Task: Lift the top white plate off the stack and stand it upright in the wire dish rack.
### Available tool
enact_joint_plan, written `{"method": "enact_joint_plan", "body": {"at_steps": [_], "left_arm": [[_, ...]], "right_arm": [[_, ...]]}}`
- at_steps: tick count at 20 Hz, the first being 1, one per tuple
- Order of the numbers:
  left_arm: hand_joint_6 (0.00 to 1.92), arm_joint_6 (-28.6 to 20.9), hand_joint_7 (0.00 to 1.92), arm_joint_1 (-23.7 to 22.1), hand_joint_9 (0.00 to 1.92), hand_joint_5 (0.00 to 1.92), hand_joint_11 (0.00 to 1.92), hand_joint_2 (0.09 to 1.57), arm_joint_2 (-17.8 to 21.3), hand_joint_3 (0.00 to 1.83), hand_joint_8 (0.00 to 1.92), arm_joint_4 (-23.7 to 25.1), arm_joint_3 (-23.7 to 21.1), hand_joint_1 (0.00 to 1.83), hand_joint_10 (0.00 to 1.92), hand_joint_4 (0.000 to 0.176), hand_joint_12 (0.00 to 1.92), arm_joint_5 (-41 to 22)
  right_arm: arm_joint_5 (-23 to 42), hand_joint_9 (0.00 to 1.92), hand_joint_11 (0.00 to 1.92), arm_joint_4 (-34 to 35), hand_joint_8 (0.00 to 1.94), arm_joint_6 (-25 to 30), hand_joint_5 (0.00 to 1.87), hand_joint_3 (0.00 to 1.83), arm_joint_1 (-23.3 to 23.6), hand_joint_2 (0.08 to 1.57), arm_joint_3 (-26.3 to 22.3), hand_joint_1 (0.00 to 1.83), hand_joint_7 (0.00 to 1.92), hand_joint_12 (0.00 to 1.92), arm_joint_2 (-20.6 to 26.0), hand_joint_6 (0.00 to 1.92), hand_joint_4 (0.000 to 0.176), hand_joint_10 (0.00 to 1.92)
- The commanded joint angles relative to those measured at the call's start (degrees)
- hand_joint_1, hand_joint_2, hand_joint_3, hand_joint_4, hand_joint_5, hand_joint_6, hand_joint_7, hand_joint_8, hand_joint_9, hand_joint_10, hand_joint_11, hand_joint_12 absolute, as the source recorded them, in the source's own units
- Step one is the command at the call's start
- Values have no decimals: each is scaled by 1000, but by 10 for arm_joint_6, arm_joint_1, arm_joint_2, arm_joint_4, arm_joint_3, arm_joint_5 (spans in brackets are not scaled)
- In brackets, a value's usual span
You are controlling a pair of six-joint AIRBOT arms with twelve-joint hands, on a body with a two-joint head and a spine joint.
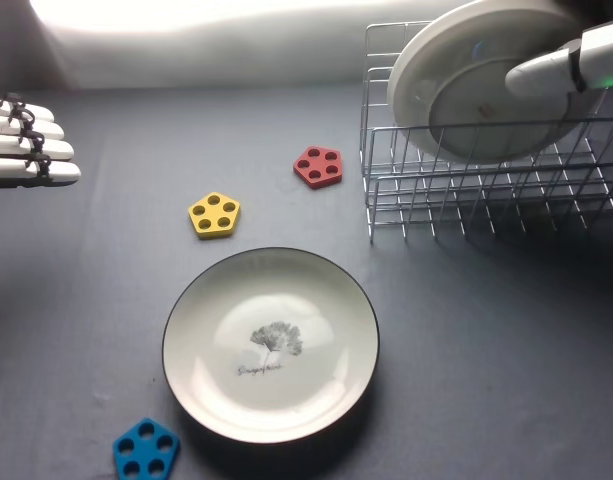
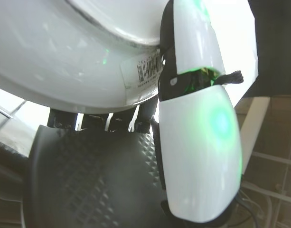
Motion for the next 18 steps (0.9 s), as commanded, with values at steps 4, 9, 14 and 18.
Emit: {"method": "enact_joint_plan", "body": {"at_steps": [4,9,14,18], "left_arm": [[2,-1,69,-13,56,69,117,986,5,0,0,-48,1,146,0,0,15,-31],[5,-1,65,-12,62,58,98,992,5,1,5,-47,3,180,4,0,6,-34],[4,-4,80,-15,72,73,109,985,4,0,4,-47,4,191,2,0,9,-32],[0,-4,73,-13,70,57,118,984,5,0,3,-47,4,147,3,0,12,-36]], "right_arm": [[73,1219,1114,33,62,16,1087,0,-1,1001,7,1504,1352,1152,6,805,0,502],[73,1100,1075,32,645,16,961,0,-6,1080,11,1278,1149,475,3,1046,0,319],[73,1025,1061,33,10,16,982,0,-7,1108,14,1171,942,268,2,959,0,0],[73,968,1025,33,7,16,889,0,-7,1000,14,1262,906,228,2,18,0,3]]}}
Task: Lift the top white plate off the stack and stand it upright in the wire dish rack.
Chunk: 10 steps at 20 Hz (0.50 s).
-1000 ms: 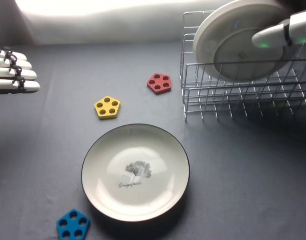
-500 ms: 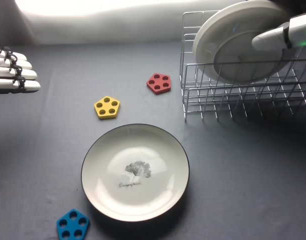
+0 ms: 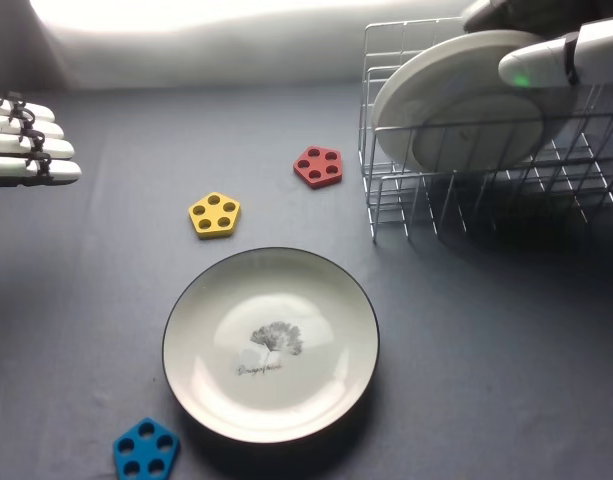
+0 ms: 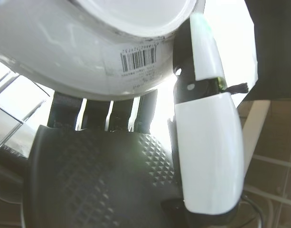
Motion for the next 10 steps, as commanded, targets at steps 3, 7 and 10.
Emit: {"method": "enact_joint_plan", "body": {"at_steps": [3,7,10], "left_arm": [[7,-1,83,-11,81,68,128,979,5,0,10,-47,2,190,12,0,16,-33],[6,-1,77,-11,71,72,112,976,6,0,3,-45,-3,186,3,0,8,-33],[4,-1,92,-11,91,64,137,967,6,0,7,-40,-4,163,9,0,18,-36]], "right_arm": [[63,925,976,28,0,8,913,6,4,1024,5,1218,882,204,9,13,0,0],[63,905,941,28,0,8,879,0,4,1004,4,1154,866,189,9,2,0,0],[72,853,900,26,0,8,804,0,4,984,2,1121,801,175,9,0,0,0]]}}
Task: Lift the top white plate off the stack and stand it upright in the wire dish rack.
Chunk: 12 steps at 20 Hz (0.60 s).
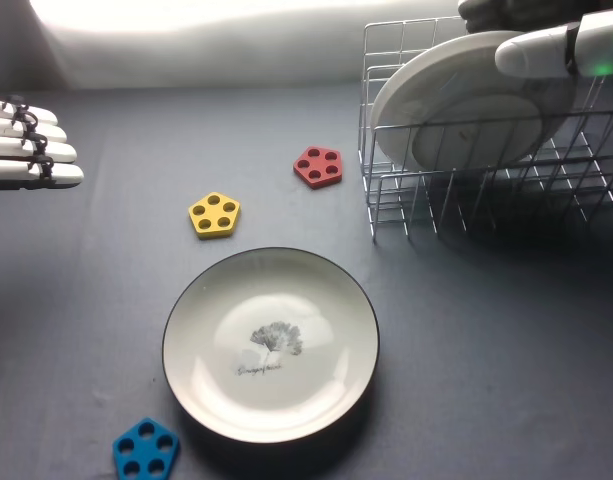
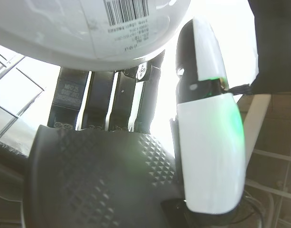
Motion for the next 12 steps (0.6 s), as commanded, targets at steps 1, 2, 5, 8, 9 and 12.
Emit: {"method": "enact_joint_plan", "body": {"at_steps": [1,2,5,8,9,12], "left_arm": [[3,-2,95,-11,95,61,137,969,6,0,8,-39,-2,171,9,0,17,-32],[1,-3,91,-11,89,56,125,970,6,0,5,-37,-2,169,6,0,12,-32],[4,-4,67,-14,65,51,114,980,7,2,3,-37,1,164,3,0,7,-24],[6,-14,71,-5,68,58,118,979,11,1,5,-34,2,160,5,0,8,-38],[7,-14,75,2,77,61,122,978,12,0,6,-30,7,159,8,0,10,-45],[3,-14,77,2,77,59,130,981,15,1,4,-28,13,167,5,0,12,-46]], "right_arm": [[68,848,907,25,0,8,786,0,4,975,1,1107,797,179,9,0,0,0],[75,845,901,23,0,8,776,0,4,971,1,1104,796,177,9,0,0,0],[82,837,882,22,2,2,761,0,5,982,1,1090,779,170,9,0,0,2],[90,826,872,22,0,-11,751,2,5,990,3,1083,762,167,9,0,0,0],[90,832,894,23,4,-14,756,0,5,979,4,1071,770,175,9,3,0,3],[95,799,837,23,0,-22,621,2,5,981,6,1009,750,134,9,0,0,0]]}}
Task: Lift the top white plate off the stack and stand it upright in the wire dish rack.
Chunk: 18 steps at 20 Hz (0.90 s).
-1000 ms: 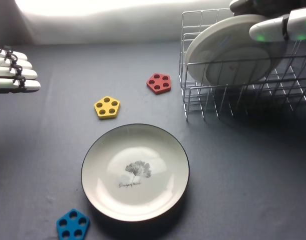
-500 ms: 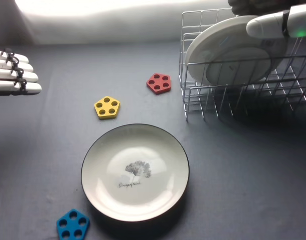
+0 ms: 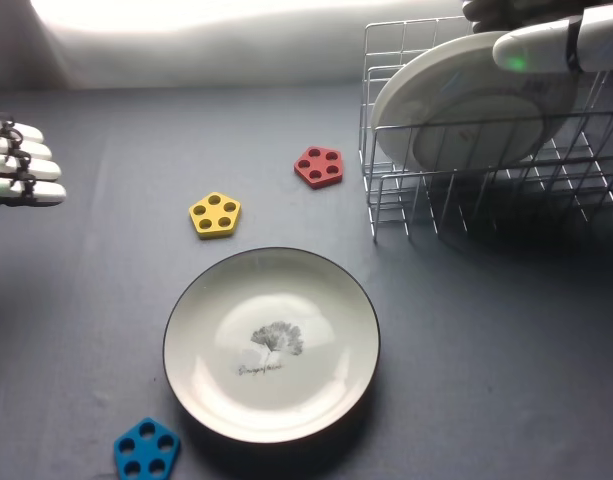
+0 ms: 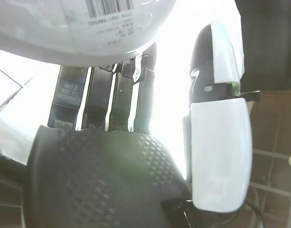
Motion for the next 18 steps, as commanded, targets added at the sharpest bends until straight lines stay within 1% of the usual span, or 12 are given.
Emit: {"method": "enact_joint_plan", "body": {"at_steps": [1,2,3,4,5,7,9,10,12,15,17,18], "left_arm": [[4,-3,82,-14,86,61,133,982,7,1,5,-54,2,169,8,0,14,-30],[9,-6,107,-14,108,78,149,975,8,0,13,-58,2,174,15,0,20,-31],[3,-9,80,-14,81,66,136,976,10,0,2,-62,0,176,2,0,14,-34],[0,-9,65,-13,69,53,131,977,11,0,0,-62,-3,176,0,0,12,-35],[0,-8,61,-13,63,50,126,978,12,0,0,-59,-6,158,0,0,9,-36],[1,0,69,-11,64,53,116,977,12,0,2,-44,-9,171,0,0,5,-43],[2,13,66,-10,56,53,119,975,14,0,1,-27,-15,159,0,0,6,-57],[2,26,66,-9,53,54,107,975,19,0,1,-20,-23,158,0,0,1,-67],[1,75,56,-9,40,51,90,979,32,1,0,-13,-42,157,0,0,0,-66],[2,84,77,-8,79,57,90,981,38,2,6,-12,-51,152,11,0,1,-77],[2,92,44,-8,40,37,82,975,38,0,2,-13,-50,144,1,0,4,-82],[3,101,45,-8,32,39,79,972,40,0,2,-13,-51,149,0,0,3,-87]], "right_arm": [[71,778,830,28,0,2,671,0,5,971,5,1026,727,127,9,18,0,0],[74,723,793,28,0,-2,736,0,5,965,5,1028,703,96,9,12,0,0],[79,690,763,28,0,-10,764,2,7,970,5,1021,690,79,9,15,0,0],[83,641,715,28,1,-17,764,0,8,961,5,991,692,55,9,10,0,0],[88,628,694,28,2,-21,760,0,9,947,6,1012,693,44,9,7,0,0],[96,587,639,28,0,-26,656,0,10,939,7,1032,639,19,9,0,0,0],[102,583,631,29,2,-30,624,0,12,926,8,1032,620,15,10,0,0,1],[105,566,617,29,0,-33,639,0,14,922,8,1032,614,8,11,6,0,0],[108,515,582,29,0,-34,594,0,17,917,8,1003,565,0,11,0,0,0],[116,437,493,29,0,-34,557,0,23,883,8,1034,489,0,12,0,0,0],[139,365,411,6,0,-34,502,1,34,909,4,956,438,0,12,0,0,0],[158,369,411,-12,1,-34,483,0,40,905,0,947,436,3,13,0,0,4]]}}
